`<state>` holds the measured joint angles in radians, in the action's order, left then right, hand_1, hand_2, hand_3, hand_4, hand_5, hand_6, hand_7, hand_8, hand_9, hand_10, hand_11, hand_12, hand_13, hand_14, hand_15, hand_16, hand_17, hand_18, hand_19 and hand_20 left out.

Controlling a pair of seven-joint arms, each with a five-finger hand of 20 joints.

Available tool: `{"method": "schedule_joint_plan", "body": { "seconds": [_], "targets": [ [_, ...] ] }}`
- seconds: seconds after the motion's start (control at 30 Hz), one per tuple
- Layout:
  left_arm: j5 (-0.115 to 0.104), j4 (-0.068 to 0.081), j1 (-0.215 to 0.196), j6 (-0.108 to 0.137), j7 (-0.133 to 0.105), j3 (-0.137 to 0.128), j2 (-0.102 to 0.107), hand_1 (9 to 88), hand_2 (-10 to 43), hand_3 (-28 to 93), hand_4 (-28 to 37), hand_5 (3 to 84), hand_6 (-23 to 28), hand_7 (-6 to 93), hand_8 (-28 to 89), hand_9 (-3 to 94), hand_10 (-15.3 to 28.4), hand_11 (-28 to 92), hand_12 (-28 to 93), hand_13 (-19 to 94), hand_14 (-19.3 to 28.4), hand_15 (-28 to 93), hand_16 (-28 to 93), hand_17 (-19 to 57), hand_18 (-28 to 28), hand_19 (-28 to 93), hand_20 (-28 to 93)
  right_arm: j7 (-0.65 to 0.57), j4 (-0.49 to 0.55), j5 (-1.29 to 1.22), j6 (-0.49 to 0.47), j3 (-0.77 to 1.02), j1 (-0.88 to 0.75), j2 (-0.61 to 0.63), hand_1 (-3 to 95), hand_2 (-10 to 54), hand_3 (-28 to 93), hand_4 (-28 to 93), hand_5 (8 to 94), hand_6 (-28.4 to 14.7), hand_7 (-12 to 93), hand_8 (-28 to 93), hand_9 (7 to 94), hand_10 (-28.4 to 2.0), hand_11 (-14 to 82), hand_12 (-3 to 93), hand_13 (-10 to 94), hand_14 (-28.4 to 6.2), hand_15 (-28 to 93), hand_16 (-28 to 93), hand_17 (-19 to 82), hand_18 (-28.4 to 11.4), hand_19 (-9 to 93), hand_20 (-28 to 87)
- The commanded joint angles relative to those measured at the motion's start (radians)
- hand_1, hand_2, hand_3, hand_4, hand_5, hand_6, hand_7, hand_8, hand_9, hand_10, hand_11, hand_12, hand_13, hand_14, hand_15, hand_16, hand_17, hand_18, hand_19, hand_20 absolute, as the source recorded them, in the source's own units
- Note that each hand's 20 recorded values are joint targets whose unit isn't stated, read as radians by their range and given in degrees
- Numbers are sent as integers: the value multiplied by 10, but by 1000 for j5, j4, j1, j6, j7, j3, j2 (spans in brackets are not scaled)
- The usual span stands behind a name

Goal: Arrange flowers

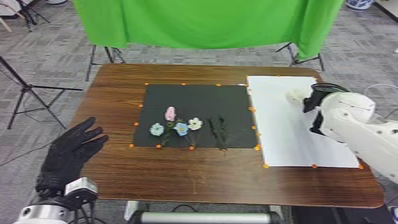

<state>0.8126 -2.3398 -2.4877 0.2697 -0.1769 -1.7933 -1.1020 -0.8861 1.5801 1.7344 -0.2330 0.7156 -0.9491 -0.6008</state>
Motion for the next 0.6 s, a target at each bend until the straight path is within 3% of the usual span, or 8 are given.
{"method": "schedule_joint_plan", "body": {
  "seconds": [0.03,0.2,0.37,0.6],
  "targets": [
    [-7,5,-10,-2,-7,7,-4,244,49,834,-196,379,105,146,-102,342,195,254,86,260,268,490,-102,-91,240,598,-68,33,2,43,45,-70,27,11,300,-49,922,-281,473,-3,198,-155,525,-136,177,129,620,-115,842,67,267,-232,932,252],
    [-5,4,-9,-3,1,6,-9,243,49,834,-195,379,105,146,-102,342,195,255,86,260,268,490,-102,-91,240,598,-68,58,3,84,70,-135,38,5,371,-84,878,-282,628,16,228,-134,691,-110,222,136,671,-88,822,101,286,-219,932,231],
    [-4,2,-9,-4,4,2,-10,244,49,834,-196,378,105,147,-102,342,195,255,85,260,268,489,-102,-91,240,598,-67,79,30,132,159,-164,36,5,506,-95,784,-283,790,28,275,-25,896,-66,122,305,742,-58,815,145,336,-206,932,257],
    [-1,-4,-11,-7,15,-12,-14,245,50,832,-195,379,106,146,-102,342,196,255,85,260,268,489,-102,-91,240,598,-66,136,121,186,277,-117,35,-32,546,-95,791,-283,823,16,259,-7,934,-68,140,349,764,-46,819,157,363,-207,932,284]
  ]
}}
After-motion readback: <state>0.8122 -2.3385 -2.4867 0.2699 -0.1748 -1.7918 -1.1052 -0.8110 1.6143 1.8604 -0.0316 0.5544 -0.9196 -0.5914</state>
